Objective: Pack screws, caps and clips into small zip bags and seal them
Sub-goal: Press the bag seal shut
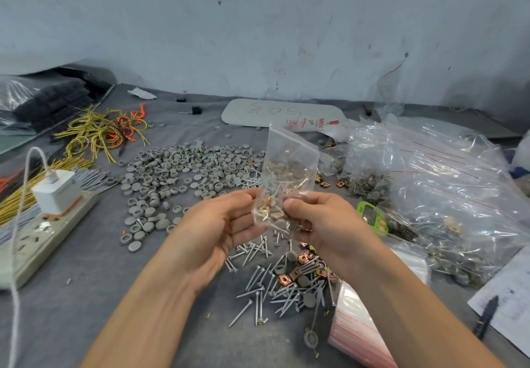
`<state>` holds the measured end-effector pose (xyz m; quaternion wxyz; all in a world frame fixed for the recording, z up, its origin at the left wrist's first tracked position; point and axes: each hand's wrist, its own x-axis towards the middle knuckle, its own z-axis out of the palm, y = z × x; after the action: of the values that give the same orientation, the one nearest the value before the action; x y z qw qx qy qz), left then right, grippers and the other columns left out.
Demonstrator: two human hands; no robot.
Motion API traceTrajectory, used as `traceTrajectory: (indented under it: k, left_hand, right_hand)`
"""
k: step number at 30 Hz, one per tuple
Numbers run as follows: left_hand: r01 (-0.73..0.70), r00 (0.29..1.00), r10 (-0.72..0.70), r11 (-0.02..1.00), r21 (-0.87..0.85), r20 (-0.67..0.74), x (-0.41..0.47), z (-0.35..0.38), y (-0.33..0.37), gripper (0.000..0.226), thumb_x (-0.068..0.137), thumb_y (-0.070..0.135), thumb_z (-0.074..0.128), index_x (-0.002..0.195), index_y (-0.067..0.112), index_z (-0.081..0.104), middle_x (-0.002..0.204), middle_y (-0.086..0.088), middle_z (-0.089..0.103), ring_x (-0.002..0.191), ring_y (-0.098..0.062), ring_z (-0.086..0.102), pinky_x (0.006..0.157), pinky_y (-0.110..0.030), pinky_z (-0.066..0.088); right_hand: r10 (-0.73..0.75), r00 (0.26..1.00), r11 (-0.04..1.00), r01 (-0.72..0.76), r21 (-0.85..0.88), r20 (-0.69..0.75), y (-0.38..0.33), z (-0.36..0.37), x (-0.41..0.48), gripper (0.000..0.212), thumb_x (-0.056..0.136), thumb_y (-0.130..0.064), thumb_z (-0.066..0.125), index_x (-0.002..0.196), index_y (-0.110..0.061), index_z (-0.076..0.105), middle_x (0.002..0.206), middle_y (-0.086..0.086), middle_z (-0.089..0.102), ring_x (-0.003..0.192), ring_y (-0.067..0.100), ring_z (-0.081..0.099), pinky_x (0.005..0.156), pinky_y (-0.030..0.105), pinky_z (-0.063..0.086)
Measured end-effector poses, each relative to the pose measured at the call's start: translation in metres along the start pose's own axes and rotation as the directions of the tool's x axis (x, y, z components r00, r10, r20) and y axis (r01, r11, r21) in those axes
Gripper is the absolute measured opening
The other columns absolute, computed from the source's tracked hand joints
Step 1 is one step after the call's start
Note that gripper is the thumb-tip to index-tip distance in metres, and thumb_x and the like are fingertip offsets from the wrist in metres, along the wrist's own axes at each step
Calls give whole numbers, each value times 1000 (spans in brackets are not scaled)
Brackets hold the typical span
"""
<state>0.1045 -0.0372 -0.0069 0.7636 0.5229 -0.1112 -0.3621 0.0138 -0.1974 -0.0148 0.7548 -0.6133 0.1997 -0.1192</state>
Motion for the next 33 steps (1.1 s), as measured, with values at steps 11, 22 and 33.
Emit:
traceTrajectory:
  k: [11, 22, 33]
  left_hand:
    - [-34, 998, 38, 995, 96, -46, -2, 3, 1, 25, 101, 13, 53, 117, 6, 71, 107, -8, 78, 83, -17, 74, 63, -25, 60]
    - [-28, 998, 45, 944, 329, -44, -4, 0, -3, 42, 81, -14, 69, 114, 13, 74, 80, -1, 69, 64, -5, 64, 50, -13, 46]
    - [15, 996, 5, 975, 220, -91, 0, -5, -1, 54, 75, -27, 61, 116, 8, 70, 75, 3, 71, 66, -9, 65, 74, -29, 48]
  right_hand:
    - [-83, 996, 995, 81, 56, 35, 3, -2, 1, 28, 87, 13, 69, 85, -11, 82, 90, 17, 78, 75, 23, 73, 61, 26, 57]
    - [-58, 995, 995, 50, 91, 84, 3, -4, 5, 29, 96, 9, 58, 104, -10, 78, 103, 13, 79, 86, 19, 77, 63, 25, 56]
    - [2, 992, 989, -20, 143, 127, 2, -3, 4, 38, 94, 16, 51, 114, -5, 75, 105, 15, 78, 90, 21, 75, 73, 30, 59]
